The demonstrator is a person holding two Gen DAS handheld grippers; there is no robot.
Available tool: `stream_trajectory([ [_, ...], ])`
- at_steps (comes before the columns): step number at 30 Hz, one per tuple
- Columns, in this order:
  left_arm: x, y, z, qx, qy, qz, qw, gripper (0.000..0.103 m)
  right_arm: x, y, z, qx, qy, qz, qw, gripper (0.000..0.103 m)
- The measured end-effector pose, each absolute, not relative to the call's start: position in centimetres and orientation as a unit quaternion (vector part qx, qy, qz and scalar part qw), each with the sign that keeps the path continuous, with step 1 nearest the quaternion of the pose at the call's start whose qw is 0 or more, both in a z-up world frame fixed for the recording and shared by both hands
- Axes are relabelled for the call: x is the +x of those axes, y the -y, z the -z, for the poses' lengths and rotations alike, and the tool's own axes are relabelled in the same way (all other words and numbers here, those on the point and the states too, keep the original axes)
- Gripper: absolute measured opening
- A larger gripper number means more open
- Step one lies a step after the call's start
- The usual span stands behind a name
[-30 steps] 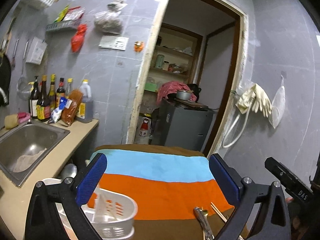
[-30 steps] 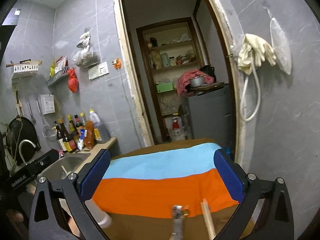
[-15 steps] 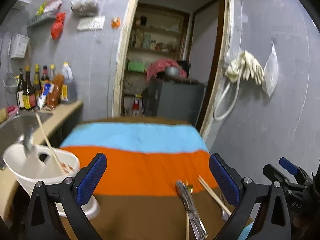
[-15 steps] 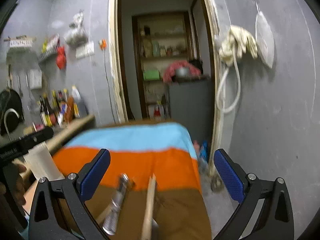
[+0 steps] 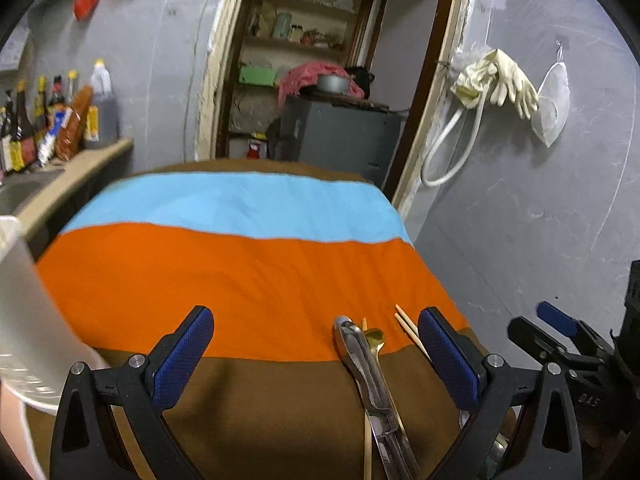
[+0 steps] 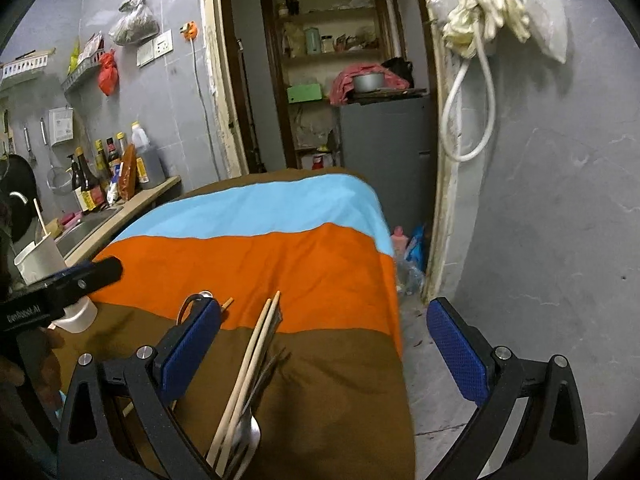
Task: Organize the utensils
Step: 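Move the right tool back down to the remaining chopsticks, then close the right gripper on another wooden chopstick and lift it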
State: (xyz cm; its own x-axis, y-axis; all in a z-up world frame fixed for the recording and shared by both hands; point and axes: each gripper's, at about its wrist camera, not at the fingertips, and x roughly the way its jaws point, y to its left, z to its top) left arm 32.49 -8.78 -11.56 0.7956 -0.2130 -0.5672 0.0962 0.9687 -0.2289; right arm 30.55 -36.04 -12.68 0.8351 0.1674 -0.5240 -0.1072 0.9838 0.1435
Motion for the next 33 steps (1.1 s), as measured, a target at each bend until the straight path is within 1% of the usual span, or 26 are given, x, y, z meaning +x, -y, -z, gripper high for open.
stream_trajectory([
  [1,32.8,8.8,11.9,-0.096,-0.312,0.085,0.941,0.102,31.1,35.8,13.2,0.054,-0.284,-0.079,0.954,0.09],
  [2,33.2,8.9,12.2,-0.098,-0.316,0.088,0.94,0.099,31.5,35.5,13.5,0.053,-0.29,-0.083,0.952,0.08],
  [3,33.5,9.0,12.6,-0.101,-0.32,0.092,0.937,0.097,32.0,35.2,14.0,0.051,-0.297,-0.088,0.949,0.076],
  [4,33.8,9.1,12.9,-0.103,-0.324,0.095,0.935,0.093,32.3,35.0,14.3,0.049,-0.303,-0.092,0.947,0.072],
  [6,34.3,9.1,13.5,-0.107,-0.337,0.102,0.93,0.086,33.1,34.5,15.1,0.049,-0.317,-0.104,0.941,0.067],
  [8,35.0,9.2,14.1,-0.113,-0.349,0.11,0.924,0.076,33.6,34.2,15.7,0.048,-0.33,-0.113,0.936,0.054],
  [11,35.9,9.3,14.9,-0.125,-0.371,0.124,0.912,0.057,34.5,33.8,16.6,0.046,-0.348,-0.122,0.928,0.044],
  [12,36.1,9.2,15.1,-0.13,-0.377,0.128,0.908,0.054,34.8,33.7,16.9,0.048,-0.353,-0.125,0.926,0.043],
  [13,36.4,9.2,15.4,-0.136,-0.384,0.133,0.903,0.048,35.1,33.6,17.1,0.05,-0.358,-0.128,0.924,0.041],
  [15,36.8,9.1,15.8,-0.145,-0.394,0.14,0.897,0.042,35.5,33.4,17.4,0.053,-0.364,-0.135,0.92,0.04],
  [17,37.2,9.2,16.4,-0.152,-0.406,0.147,0.889,0.034,35.9,33.3,17.7,0.057,-0.369,-0.143,0.916,0.039],
  [20,37.7,9.3,17.0,-0.157,-0.421,0.151,0.88,0.025,36.7,33.0,18.1,0.06,-0.378,-0.153,0.911,0.037],
  [25,37.9,9.9,17.1,-0.155,-0.423,0.164,0.877,0.022,37.1,32.9,18.4,0.067,-0.385,-0.166,0.906,0.037],
  [27,38.1,10.2,17.1,-0.155,-0.427,0.166,0.875,0.017,37.4,32.8,18.6,0.069,-0.389,-0.171,0.903,0.037],
  [28,38.2,10.2,17.1,-0.155,-0.428,0.167,0.875,0.015,37.5,32.8,18.6,0.07,-0.39,-0.172,0.902,0.034],
  [30,38.5,10.5,17.3,-0.152,-0.436,0.164,0.872,0.012,37.8,32.7,18.8,0.07,-0.393,-0.176,0.9,0.033],
  [33,38.6,10.5,17.4,-0.157,-0.439,0.162,0.87,0.011,38.0,32.6,19.1,0.071,-0.4,-0.179,0.896,0.033],
])
